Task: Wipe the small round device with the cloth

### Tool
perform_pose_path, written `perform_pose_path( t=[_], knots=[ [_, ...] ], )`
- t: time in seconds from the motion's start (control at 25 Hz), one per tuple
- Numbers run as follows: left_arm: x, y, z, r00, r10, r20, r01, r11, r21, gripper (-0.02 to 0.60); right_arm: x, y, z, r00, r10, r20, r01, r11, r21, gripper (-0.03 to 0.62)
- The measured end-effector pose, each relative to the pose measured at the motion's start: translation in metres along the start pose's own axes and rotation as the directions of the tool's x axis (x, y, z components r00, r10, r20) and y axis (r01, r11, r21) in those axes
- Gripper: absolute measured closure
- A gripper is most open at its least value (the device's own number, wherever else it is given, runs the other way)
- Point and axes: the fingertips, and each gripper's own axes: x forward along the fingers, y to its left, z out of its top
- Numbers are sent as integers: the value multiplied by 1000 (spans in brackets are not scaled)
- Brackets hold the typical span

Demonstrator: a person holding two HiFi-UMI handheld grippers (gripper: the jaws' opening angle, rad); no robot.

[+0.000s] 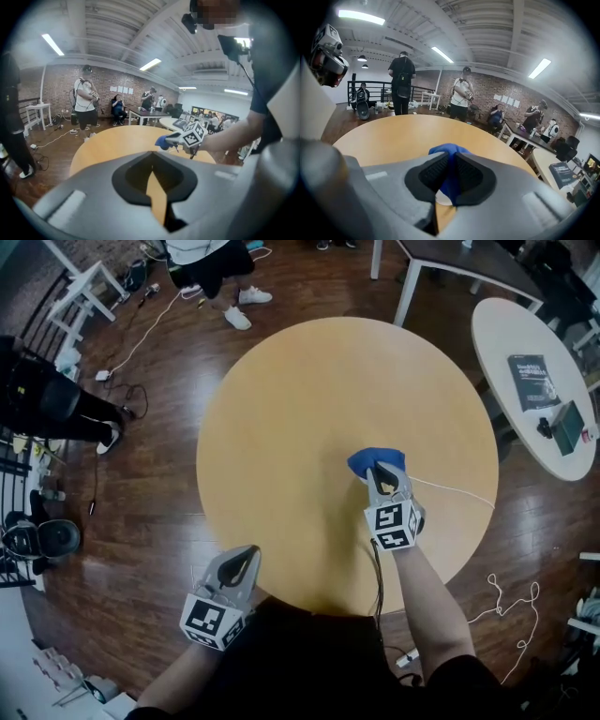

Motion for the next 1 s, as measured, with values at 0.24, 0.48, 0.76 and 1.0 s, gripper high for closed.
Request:
perform_pose_path(
  t=[0.24, 0.48, 0.76, 1.0],
  knots=[
    [-2, 3, -3, 1000, 9, 7, -9, 1000, -23, 577, 4, 18, 2, 998, 54, -31, -57, 994, -95, 553],
    [-6, 6, -5, 1000, 20, 2, -20, 999, -29, 577, 12, 47, -6, 993, 98, -65, -107, 980, -167, 553],
    [-12, 10, -8, 999, 35, -14, -36, 999, -21, 577, 22, 72, -16, 984, 150, -95, -165, 968, -189, 553],
    [-15, 8, -10, 999, 37, -27, -38, 999, -25, 577, 28, 95, -54, 953, 229, -197, -251, 964, -92, 553]
  ],
)
